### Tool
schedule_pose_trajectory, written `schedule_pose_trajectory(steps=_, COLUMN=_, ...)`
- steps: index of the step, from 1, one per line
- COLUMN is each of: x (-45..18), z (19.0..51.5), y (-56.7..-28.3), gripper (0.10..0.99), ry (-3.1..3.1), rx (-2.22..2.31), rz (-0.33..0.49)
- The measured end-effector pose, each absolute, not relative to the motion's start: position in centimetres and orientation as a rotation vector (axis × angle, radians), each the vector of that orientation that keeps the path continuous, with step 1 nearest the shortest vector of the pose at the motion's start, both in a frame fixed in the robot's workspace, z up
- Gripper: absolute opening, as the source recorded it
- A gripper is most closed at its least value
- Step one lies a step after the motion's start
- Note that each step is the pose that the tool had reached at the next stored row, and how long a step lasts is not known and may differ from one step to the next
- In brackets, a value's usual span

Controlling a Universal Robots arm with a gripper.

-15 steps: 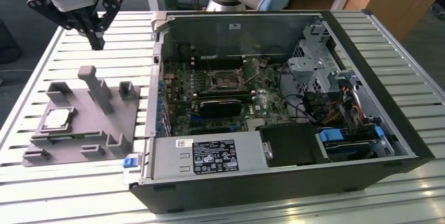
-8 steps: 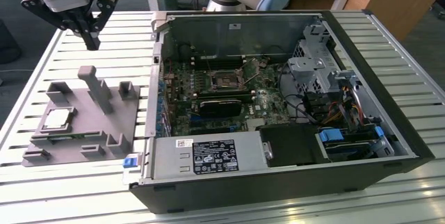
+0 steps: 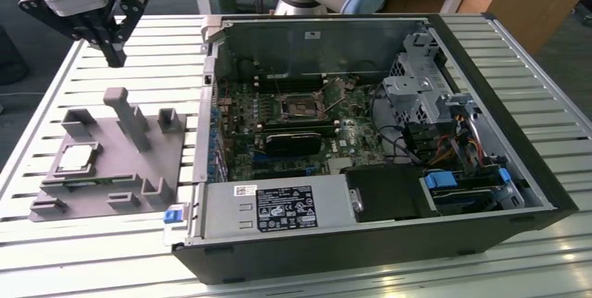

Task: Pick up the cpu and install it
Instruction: 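Reach for the cpu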

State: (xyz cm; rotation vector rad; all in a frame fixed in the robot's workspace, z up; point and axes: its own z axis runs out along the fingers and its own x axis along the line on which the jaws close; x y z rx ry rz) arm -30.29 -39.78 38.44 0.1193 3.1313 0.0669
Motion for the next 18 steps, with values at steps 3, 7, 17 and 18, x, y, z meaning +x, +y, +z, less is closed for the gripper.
schedule_pose_trajectory(steps=3, x=-30.6, z=38.4, y=-39.8, gripper=0.106, ry=3.131, rx=0.119, rz=0.067)
schedule_pose_trajectory(steps=7, x=-31.0, z=38.4, y=-39.8, gripper=0.106, ry=3.131, rx=0.119, rz=0.067)
schedule_pose_trajectory(steps=17, x=-31.9, z=38.4, y=-39.8, gripper=0.106, ry=3.131, rx=0.119, rz=0.067)
schedule_pose_trajectory(steps=18, x=-32.0, z=38.4, y=-39.8, gripper=0.106, ry=3.131, rx=0.119, rz=0.067)
